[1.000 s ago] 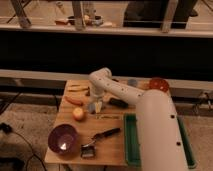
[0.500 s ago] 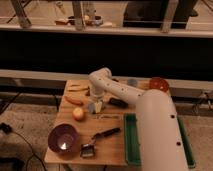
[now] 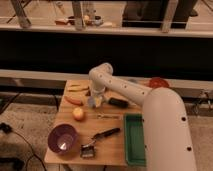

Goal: Place sponge in purple bowl

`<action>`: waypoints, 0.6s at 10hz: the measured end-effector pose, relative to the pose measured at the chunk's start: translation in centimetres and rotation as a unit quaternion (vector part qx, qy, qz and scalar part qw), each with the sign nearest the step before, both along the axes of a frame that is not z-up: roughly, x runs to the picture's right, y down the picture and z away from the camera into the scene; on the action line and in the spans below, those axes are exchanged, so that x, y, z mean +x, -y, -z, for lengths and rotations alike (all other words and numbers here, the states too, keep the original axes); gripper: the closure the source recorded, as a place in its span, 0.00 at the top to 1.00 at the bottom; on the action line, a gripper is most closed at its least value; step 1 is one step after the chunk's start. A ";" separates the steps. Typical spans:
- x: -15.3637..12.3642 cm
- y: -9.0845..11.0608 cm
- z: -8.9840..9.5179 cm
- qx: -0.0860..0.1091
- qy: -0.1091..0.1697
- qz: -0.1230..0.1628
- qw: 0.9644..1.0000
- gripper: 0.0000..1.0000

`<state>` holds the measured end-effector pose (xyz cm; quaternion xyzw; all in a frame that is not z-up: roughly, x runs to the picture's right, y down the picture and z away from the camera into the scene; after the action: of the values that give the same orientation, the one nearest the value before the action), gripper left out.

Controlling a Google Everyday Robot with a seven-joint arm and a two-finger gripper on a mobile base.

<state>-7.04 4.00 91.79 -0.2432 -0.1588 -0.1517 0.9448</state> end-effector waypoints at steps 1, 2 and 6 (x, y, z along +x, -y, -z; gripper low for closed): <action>-0.2 0.8 0.4 0.011 0.001 0.001 1.000 0.00; -0.2 0.9 0.5 0.013 0.002 0.001 1.000 0.00; -0.6 4.0 5.2 0.040 0.016 -0.009 0.999 0.00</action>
<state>-7.63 -0.03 86.63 -0.2011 -0.1695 -0.1529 0.9526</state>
